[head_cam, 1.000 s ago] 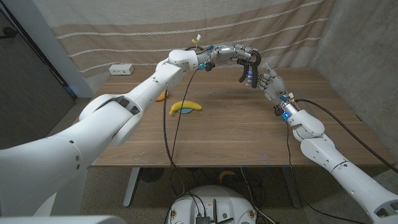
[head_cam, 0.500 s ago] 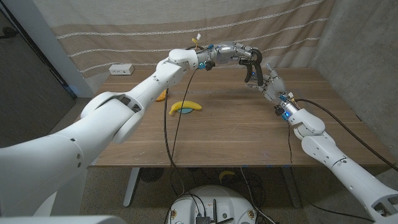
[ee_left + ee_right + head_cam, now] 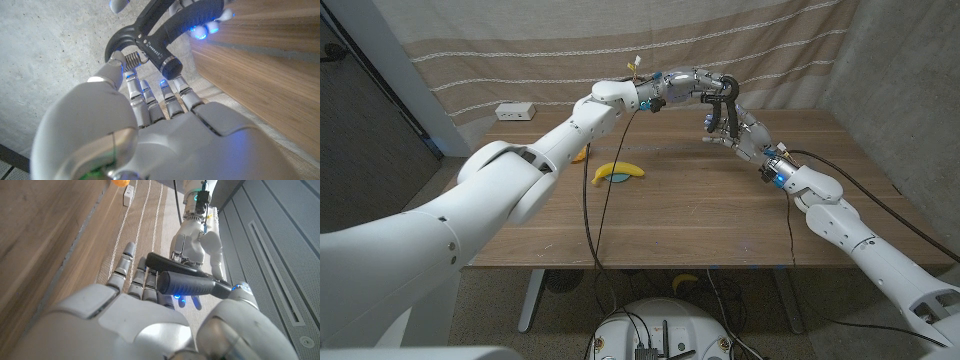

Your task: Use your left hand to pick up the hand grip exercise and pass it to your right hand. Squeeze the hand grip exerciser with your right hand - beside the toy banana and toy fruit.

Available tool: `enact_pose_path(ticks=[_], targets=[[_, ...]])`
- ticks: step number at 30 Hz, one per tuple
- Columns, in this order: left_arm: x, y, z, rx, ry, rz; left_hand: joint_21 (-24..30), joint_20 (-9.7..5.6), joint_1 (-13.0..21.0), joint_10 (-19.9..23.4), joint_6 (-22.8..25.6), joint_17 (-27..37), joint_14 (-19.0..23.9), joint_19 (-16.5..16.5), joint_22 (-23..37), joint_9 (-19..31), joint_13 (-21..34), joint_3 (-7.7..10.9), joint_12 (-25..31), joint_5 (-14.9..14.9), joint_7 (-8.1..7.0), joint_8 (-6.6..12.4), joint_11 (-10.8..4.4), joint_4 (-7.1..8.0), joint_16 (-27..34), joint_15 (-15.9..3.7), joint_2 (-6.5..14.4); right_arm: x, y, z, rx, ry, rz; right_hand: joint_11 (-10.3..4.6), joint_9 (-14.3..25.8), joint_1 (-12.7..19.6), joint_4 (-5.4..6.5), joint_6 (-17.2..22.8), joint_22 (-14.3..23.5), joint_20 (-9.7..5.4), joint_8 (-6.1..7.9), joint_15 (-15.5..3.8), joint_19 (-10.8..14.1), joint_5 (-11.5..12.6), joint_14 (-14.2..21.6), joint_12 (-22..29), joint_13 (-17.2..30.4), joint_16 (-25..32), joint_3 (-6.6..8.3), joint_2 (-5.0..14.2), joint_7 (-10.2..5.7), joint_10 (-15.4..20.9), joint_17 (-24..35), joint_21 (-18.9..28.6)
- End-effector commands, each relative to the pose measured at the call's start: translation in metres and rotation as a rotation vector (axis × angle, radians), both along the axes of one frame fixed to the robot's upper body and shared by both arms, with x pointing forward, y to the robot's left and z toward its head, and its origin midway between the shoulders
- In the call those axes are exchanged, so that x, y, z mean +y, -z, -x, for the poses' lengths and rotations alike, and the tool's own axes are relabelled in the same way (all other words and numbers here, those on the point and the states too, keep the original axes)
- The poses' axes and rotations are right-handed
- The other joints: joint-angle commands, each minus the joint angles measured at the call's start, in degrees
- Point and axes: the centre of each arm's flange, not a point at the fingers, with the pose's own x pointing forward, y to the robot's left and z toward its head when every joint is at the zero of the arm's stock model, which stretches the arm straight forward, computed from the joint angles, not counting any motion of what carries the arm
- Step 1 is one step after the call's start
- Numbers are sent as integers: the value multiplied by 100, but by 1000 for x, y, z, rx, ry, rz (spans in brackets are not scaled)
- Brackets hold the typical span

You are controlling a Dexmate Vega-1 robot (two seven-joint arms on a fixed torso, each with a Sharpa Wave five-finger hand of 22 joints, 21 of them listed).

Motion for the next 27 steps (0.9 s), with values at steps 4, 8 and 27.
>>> enact_pose_path(ticks=[4, 8, 27], targets=[[-6, 14, -9, 50, -13, -63, 41, -19, 61, -1, 761, 6, 58, 9, 17, 729, 4, -22, -44, 19, 82, 521, 22, 4, 6, -501, 63, 4, -8, 6, -16, -9, 50, -127, -95, 579, -180, 0, 15, -223, -50, -66, 84, -93, 227, -118, -140, -41, 259, 250, -28, 104, -195, -113], [-9, 16, -6, 2, -30, -95, 47, -17, 71, 0, 758, 7, 46, 8, 18, 748, 4, -34, -50, 18, 85, 521, 26, 6, 0, -493, 66, 4, -9, 6, 8, -5, 63, -119, -134, 696, -153, 66, 40, -7, -37, -167, 265, -111, 546, -119, -204, 68, 314, 341, -13, 300, -237, -90], [-20, 17, 8, -164, -58, -94, 83, -26, 56, -121, 845, 26, 3, -10, 20, 824, 13, -167, -128, 29, -65, 538, 20, 64, -4, -537, 89, 5, -12, -1, 110, 15, 90, -927, 142, 1944, -249, 929, 297, -734, 555, -1266, 446, 18, 2209, 377, 19, 2096, 625, 933, -432, 2032, 1404, 420]])
